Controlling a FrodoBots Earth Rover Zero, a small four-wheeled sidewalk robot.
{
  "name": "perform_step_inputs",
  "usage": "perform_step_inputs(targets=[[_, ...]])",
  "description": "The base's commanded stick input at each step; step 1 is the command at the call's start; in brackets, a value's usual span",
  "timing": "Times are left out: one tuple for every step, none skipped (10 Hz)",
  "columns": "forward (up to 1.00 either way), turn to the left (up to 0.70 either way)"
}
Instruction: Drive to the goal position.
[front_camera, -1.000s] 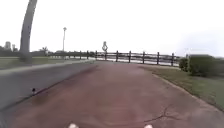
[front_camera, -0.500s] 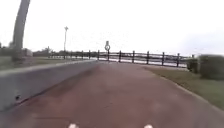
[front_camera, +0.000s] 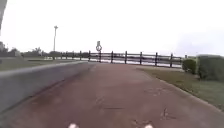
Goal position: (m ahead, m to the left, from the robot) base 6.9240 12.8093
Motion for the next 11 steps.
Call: perform_step_inputs(targets=[[1.0,0.0],[1.0,0.0],[1.0,0.0],[1.0,0.0],[1.0,0.0],[1.0,0.0],[1.0,0.0],[1.0,0.0],[1.0,0.0],[1.0,0.0],[1.0,0.0]])
